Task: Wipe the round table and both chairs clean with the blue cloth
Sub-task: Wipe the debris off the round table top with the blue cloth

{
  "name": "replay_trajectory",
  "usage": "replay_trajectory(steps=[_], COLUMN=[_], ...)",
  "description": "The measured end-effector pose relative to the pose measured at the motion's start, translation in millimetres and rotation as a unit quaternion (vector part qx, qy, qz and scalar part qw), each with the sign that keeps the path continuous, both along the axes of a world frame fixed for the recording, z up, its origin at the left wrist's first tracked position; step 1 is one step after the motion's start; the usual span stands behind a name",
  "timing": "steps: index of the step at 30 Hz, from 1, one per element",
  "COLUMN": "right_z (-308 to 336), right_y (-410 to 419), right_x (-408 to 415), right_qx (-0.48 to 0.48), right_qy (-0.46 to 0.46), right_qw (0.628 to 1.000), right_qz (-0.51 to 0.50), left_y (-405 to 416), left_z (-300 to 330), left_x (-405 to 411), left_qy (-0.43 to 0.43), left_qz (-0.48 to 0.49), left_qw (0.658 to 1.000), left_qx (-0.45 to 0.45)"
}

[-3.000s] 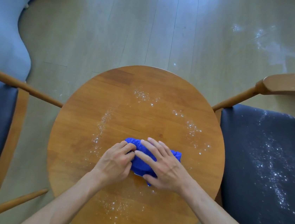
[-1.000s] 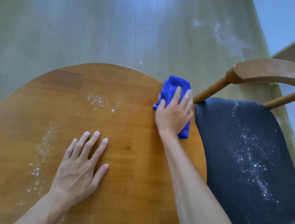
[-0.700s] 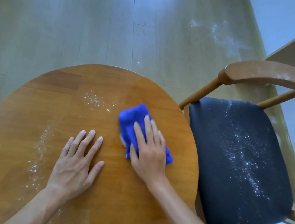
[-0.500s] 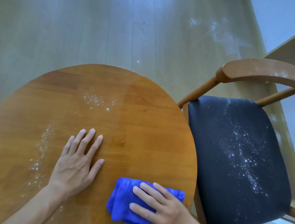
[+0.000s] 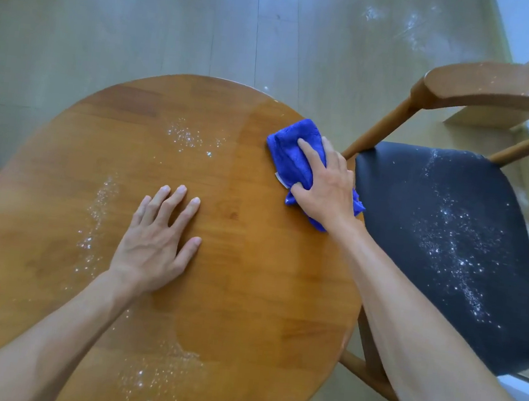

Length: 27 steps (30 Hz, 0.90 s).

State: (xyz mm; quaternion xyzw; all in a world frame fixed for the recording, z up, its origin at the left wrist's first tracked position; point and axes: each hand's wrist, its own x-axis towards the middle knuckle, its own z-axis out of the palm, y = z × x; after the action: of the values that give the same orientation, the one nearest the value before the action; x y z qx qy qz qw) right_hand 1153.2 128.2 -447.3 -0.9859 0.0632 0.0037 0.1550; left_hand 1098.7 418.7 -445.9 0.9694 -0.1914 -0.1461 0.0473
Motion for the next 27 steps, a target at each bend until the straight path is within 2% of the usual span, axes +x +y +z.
replay_trajectory(steps=[3, 8, 12, 15, 17, 19, 22, 27], right_z=[4, 0, -9, -6, -3, -2, -2, -4], right_y=[21, 73, 100, 79, 54, 30, -2, 9], right_x=[-40, -166, -259, -268, -254, -235, -200, -180], right_qx=[0.014, 0.043, 0.042, 0.019, -0.012, -0.028, -0.039, -0.037], right_qy=[-0.025, -0.055, -0.058, -0.064, -0.059, -0.077, -0.094, -0.097], right_qw=[0.999, 0.994, 0.986, 0.96, 0.952, 0.972, 0.994, 0.981], right_qz=[0.02, 0.083, 0.151, 0.271, 0.3, 0.221, 0.029, -0.166], left_y=[-2, -9, -9, -5, -3, -1, 0, 3], left_z=[-3, -3, 4, 4, 3, 3, -1, -4], left_x=[-3, -9, -16, -22, -20, -18, -18, -18], left_qy=[0.0, 0.002, 0.013, 0.049, 0.06, 0.065, 0.062, 0.061], left_qz=[0.013, 0.038, 0.002, -0.031, -0.044, -0.05, -0.05, -0.043], left_qw=[1.0, 0.999, 1.0, 0.997, 0.996, 0.995, 0.996, 0.997], left_qx=[0.008, 0.012, 0.018, 0.041, 0.049, 0.049, 0.042, 0.027])
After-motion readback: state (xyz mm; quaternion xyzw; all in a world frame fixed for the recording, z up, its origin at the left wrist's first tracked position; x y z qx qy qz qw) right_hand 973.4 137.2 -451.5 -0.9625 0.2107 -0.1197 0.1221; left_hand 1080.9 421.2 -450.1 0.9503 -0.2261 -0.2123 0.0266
